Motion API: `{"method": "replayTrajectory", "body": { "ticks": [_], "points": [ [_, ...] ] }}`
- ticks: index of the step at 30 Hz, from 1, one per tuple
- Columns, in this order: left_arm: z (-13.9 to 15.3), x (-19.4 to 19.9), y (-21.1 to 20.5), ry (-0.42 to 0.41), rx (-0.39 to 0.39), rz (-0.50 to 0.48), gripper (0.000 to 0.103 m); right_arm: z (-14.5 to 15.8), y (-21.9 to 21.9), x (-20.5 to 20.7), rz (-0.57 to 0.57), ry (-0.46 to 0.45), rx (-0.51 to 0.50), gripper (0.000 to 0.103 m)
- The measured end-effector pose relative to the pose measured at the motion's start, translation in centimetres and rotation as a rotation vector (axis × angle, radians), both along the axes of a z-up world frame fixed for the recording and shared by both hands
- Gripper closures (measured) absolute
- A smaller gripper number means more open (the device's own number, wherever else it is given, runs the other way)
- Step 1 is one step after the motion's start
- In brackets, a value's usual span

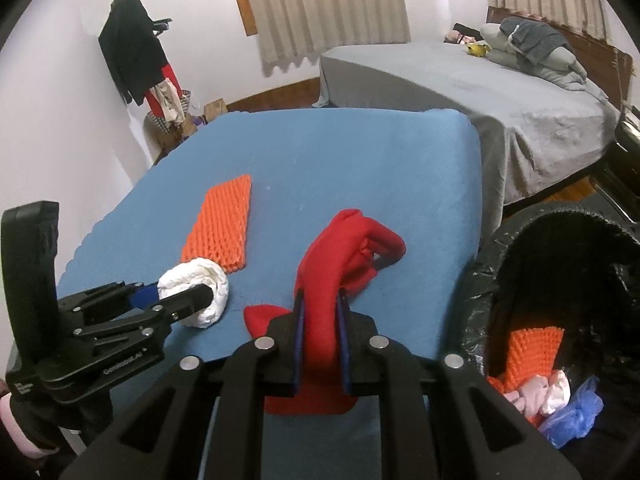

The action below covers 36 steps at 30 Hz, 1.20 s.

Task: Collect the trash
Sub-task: 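Grasp the white cloth ball with the left tool while the right tool holds the gloves, then carry the white cloth ball and red gloves over the black bin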

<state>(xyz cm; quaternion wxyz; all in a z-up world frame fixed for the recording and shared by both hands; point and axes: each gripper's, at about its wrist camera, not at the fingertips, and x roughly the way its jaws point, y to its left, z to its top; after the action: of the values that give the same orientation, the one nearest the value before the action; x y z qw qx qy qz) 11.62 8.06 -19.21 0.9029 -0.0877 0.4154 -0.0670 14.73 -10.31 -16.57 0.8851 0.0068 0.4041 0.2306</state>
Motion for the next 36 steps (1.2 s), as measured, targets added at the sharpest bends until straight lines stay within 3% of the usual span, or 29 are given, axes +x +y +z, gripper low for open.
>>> {"method": "replayTrajectory", "body": {
  "ticks": [9,22,26,32,36],
  "points": [
    [3.6,-1.1,0.4,-0.091,0.022,0.033,0.078,2.0,-0.6,-0.3,-0.002,-0.039,0.033,0.089],
    [9.4,-0.9,-3.0,-0.195,0.074,0.005,0.078,6.9,-3.2,-1.6,-0.015,-0.152,0.1,0.089],
    [8.7,-0.8,-3.6,-0.183,0.074,-0.01,0.078,6.0,-3.5,-1.4,-0.021,-0.121,0.098,0.089],
    [5.2,-1.2,-2.2,-0.108,0.098,0.003,0.078,2.0,-2.3,-1.2,0.01,-0.021,0.062,0.084],
    [3.6,-1.7,-1.0,-0.071,0.1,0.019,0.078,-0.7,-1.7,-1.3,0.026,0.058,0.062,0.064]
  ]
}}
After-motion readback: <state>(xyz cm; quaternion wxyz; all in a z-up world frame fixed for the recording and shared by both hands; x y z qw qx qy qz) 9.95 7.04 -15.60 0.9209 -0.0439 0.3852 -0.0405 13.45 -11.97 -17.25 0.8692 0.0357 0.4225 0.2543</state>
